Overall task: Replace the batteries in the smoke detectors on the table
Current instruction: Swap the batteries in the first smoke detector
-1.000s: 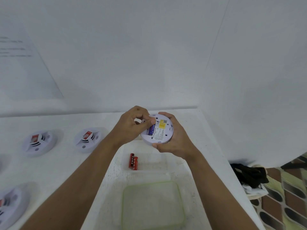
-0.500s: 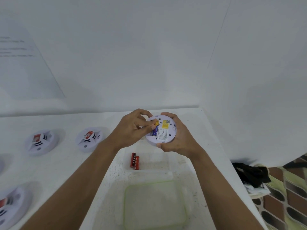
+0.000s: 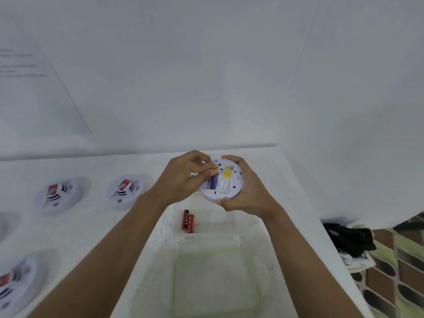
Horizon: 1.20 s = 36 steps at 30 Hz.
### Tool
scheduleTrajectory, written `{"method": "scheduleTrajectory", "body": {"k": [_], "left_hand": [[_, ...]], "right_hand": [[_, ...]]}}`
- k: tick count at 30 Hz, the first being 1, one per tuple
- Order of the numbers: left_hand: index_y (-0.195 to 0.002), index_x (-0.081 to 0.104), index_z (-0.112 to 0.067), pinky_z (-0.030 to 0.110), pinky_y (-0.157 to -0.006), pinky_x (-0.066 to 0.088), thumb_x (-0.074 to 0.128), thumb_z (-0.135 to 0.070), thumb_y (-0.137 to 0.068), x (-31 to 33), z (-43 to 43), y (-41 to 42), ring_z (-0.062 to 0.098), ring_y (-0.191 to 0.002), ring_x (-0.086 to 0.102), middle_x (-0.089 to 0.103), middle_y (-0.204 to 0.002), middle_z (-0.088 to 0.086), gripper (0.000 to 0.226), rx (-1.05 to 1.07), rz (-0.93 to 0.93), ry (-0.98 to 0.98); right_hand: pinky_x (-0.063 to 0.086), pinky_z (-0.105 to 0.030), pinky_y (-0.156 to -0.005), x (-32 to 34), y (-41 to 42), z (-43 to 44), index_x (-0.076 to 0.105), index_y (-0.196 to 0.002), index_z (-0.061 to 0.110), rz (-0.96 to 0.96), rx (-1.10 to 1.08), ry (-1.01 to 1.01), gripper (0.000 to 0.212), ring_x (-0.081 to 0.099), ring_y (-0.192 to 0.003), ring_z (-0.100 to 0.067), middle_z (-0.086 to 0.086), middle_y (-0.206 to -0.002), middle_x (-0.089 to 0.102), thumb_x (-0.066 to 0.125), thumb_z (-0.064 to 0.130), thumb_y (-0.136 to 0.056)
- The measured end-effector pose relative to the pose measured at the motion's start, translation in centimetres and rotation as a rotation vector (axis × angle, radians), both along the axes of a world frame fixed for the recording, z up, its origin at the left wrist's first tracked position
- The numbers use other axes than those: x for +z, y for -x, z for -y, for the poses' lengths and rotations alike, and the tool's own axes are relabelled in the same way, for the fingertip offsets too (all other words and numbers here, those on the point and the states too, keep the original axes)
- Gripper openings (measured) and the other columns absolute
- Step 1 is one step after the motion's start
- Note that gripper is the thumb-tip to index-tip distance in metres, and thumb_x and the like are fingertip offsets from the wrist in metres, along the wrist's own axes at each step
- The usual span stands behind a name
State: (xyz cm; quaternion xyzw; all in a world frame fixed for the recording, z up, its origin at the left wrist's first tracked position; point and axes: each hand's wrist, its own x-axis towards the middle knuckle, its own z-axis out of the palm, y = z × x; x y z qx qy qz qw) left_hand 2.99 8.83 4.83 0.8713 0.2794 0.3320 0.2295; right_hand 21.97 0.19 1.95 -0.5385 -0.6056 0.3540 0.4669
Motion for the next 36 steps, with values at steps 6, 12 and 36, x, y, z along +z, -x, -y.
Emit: {"method": "scheduleTrajectory", "body": {"k": [6,12,36], "left_hand": [[-0.104,0.078,-0.021,0.003,-0.077,0.040,0.060,-0.031,-0.091,0.4,0.1,0.0,-0.003,-0.093,0.055,0.066,-0.107,-0.008,0.024,-0.005,-0.041,-0.089],[-0.105,0.077,-0.017,-0.001,-0.076,0.037,0.061,-0.026,-0.093,0.5,0.2,0.1,-0.003,-0.092,0.053,0.067,-0.107,-0.004,0.022,-0.017,-0.094,-0.146],[-0.102,0.075,-0.005,0.031,-0.077,0.059,0.073,-0.013,-0.075,1.4,0.9,-0.6,0.025,-0.094,0.072,0.075,-0.100,0.011,0.028,-0.097,0.259,0.965]], "right_hand": [[0.050,-0.013,-0.086,0.0,-0.1,0.0,0.042,-0.134,0.013,0.008,-0.001,-0.017,0.088,0.061,-0.108,0.003,0.010,-0.120,0.059,0.083,0.003,-0.057],[0.050,-0.016,-0.089,0.4,0.0,-0.1,0.043,-0.128,0.030,0.050,0.002,-0.011,0.086,0.061,-0.108,0.000,0.011,-0.120,0.059,0.086,0.018,-0.055],[0.055,-0.030,-0.090,0.4,-0.3,0.9,0.044,-0.133,0.021,-0.020,0.045,-0.021,0.089,0.062,-0.116,-0.020,0.005,-0.127,0.061,0.085,0.008,-0.055]]}}
